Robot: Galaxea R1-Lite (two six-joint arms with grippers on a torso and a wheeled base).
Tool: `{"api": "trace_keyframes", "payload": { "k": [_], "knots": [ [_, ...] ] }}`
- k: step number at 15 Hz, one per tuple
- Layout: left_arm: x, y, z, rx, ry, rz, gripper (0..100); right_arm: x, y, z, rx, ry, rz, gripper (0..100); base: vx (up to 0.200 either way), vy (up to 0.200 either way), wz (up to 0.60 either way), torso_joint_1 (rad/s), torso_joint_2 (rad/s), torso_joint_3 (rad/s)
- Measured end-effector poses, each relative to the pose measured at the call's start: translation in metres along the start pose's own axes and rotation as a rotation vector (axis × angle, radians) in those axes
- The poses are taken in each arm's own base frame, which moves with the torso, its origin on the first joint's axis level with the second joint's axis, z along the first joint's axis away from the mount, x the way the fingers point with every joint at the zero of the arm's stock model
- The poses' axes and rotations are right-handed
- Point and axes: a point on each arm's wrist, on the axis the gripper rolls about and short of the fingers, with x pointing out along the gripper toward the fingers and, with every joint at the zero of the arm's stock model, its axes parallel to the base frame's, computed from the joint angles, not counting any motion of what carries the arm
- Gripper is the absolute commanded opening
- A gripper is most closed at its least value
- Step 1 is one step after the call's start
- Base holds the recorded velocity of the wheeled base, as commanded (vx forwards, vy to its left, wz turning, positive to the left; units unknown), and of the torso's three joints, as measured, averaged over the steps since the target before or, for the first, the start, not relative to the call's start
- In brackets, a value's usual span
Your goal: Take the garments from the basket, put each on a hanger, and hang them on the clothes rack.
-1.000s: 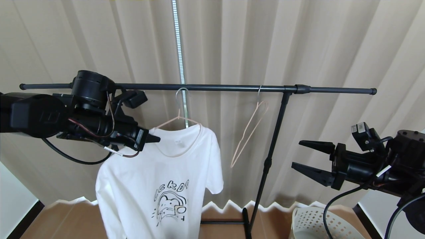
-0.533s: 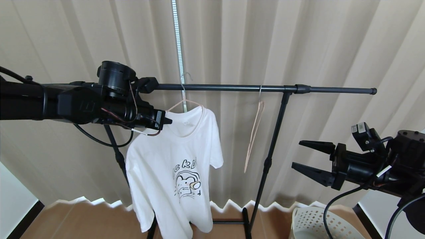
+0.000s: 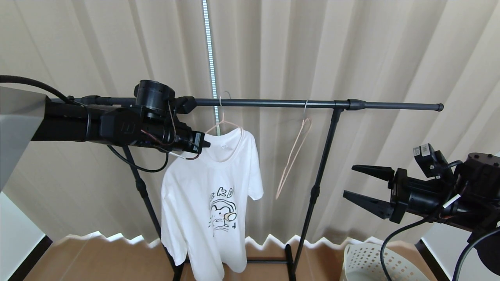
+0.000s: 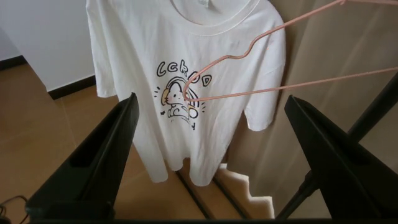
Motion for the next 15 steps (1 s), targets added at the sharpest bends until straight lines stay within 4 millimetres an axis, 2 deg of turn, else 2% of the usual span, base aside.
{"api": "trace_keyframes", "payload": {
  "k": [6,7,10,12,15],
  "knots": [
    [0.005,0.001,-0.005,-0.006,0.017,-0.003,0,0.000,0.000,0.000,0.000,0.000,0.000,100,0.000,0.000,0.00,0.000,0.00,0.000],
    [0.005,0.001,-0.006,-0.005,0.024,-0.004,100,0.000,0.000,0.000,0.000,0.000,0.000,100,0.000,0.000,0.00,0.000,0.00,0.000],
    [0.002,-0.002,-0.009,0.000,0.031,-0.007,100,0.000,0.000,0.001,-0.002,-0.002,0.000,100,0.000,0.000,0.00,0.000,0.00,0.000],
    [-0.007,-0.006,-0.011,0.000,0.032,-0.010,100,-0.001,0.001,0.002,-0.006,-0.005,-0.001,100,0.000,0.000,0.00,0.000,0.00,0.000],
    [-0.047,-0.024,-0.014,0.013,-0.003,-0.019,100,-0.002,0.001,0.014,-0.018,-0.028,-0.131,100,0.000,0.000,0.00,0.000,0.00,0.000]
  ]
}}
